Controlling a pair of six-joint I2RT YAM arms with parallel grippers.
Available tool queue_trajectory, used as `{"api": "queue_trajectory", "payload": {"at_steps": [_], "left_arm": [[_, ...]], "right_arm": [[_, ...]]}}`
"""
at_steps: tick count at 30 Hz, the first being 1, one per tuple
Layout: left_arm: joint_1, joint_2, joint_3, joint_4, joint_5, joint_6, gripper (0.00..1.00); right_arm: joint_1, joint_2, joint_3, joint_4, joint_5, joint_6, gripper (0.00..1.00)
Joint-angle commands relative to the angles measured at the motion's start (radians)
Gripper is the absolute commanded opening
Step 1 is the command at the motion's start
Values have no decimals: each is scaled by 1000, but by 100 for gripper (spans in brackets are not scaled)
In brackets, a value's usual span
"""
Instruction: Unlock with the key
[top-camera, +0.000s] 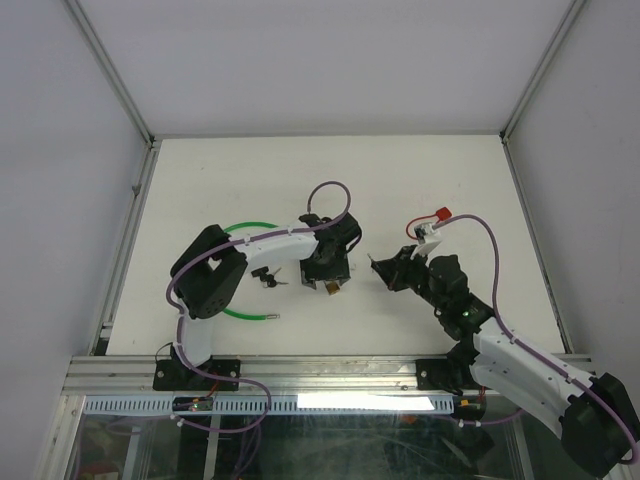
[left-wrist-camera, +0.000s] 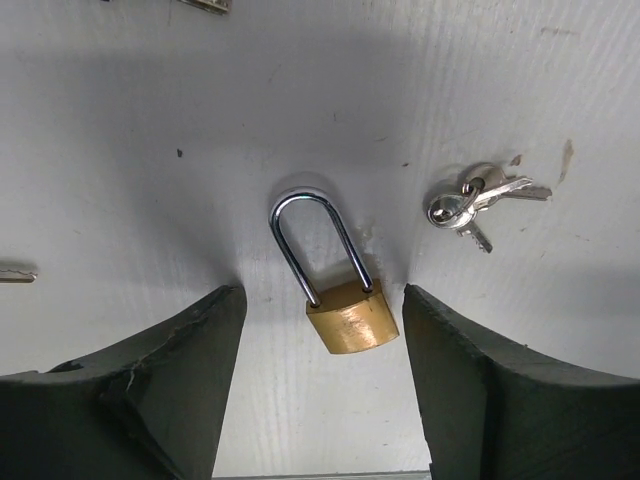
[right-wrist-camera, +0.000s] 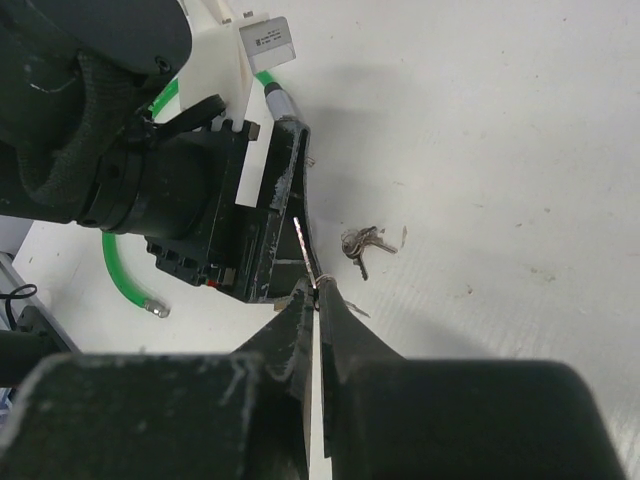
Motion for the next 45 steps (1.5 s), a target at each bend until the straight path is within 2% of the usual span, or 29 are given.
{"api": "queue_trajectory", "payload": {"at_steps": [1,9,23,32,37,45], "left_arm": [[-5,29,49,-33,-58,-9,65],[-4,4,22,-39,-86,11,53],[6,47,56,-37,-42,86,43],[12,92,46,-31,-24,83,33],[15,47,25,-31,-50,60,24],[54,-88,-19,11,-73,-13,16]], "right_arm": [[-6,-9,-3,22,19,-18,0],[-6,4,5,19,12,-19,0],[-6,32,27,11,-7,-18,0],[-6,56,41,8,-35,-11,0],[-3,93,56,39,-84,31,0],[29,158,83,60,-139,112,0]]}}
